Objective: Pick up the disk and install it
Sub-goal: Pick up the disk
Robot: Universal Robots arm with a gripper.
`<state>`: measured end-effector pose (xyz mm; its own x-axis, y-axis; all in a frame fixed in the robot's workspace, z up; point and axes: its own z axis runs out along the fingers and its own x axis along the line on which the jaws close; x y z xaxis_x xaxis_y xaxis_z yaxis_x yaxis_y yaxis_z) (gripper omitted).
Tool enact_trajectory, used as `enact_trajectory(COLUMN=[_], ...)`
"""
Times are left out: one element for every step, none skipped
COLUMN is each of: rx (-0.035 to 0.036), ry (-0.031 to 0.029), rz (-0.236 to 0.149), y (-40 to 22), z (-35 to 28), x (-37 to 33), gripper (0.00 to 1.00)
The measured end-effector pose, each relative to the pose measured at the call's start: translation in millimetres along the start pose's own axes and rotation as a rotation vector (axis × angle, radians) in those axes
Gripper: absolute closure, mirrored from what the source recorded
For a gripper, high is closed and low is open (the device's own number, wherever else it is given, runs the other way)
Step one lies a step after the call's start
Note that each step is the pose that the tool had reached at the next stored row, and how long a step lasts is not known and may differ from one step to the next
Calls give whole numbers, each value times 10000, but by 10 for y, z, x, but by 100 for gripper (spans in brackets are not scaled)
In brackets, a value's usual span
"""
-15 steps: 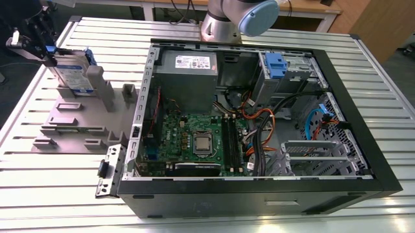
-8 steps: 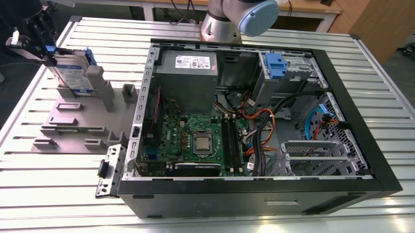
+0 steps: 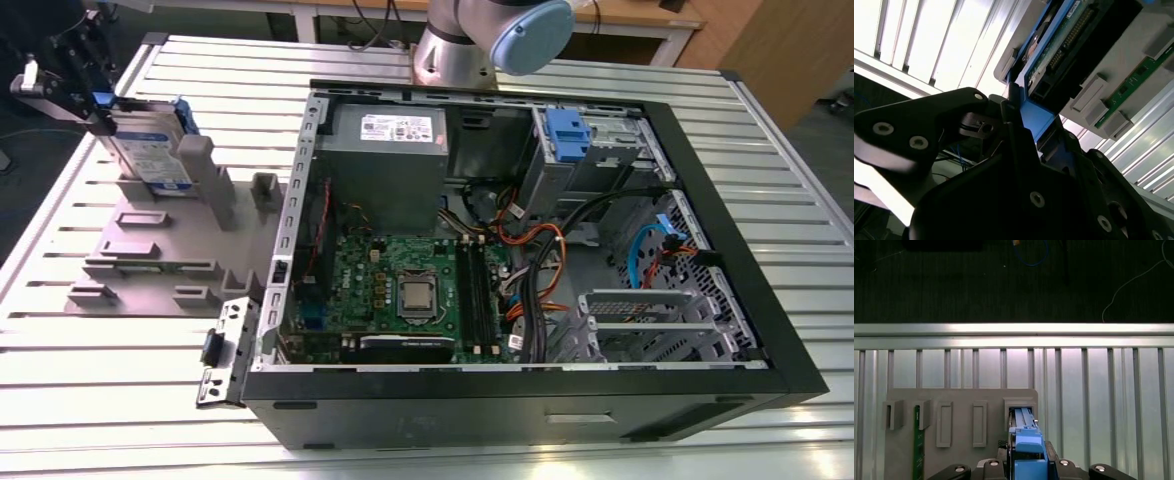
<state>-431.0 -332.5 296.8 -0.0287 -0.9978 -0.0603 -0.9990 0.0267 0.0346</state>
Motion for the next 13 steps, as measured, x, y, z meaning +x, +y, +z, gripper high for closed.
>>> enact_trajectory(rx=[0,-1,-3,-4,-2,-1,-1,-1,-1,-1,0,-3,-2], ry=[0,0,1,2,1,0,0,1,1,1,0,1,1], rz=[0,0,0,0,0,0,0,0,0,0,0,0,1], y=[0,0,0,0,0,0,-1,-1,-1,-1,-2,-2,-2], z=[0,-2,-2,-1,5,11,17,25,36,46,55,58,61], x=[0,0,0,0,0,1,1,1,2,2,3,2,-1], gripper=[64,62,62,62,56,56,56,56,56,56,56,56,56])
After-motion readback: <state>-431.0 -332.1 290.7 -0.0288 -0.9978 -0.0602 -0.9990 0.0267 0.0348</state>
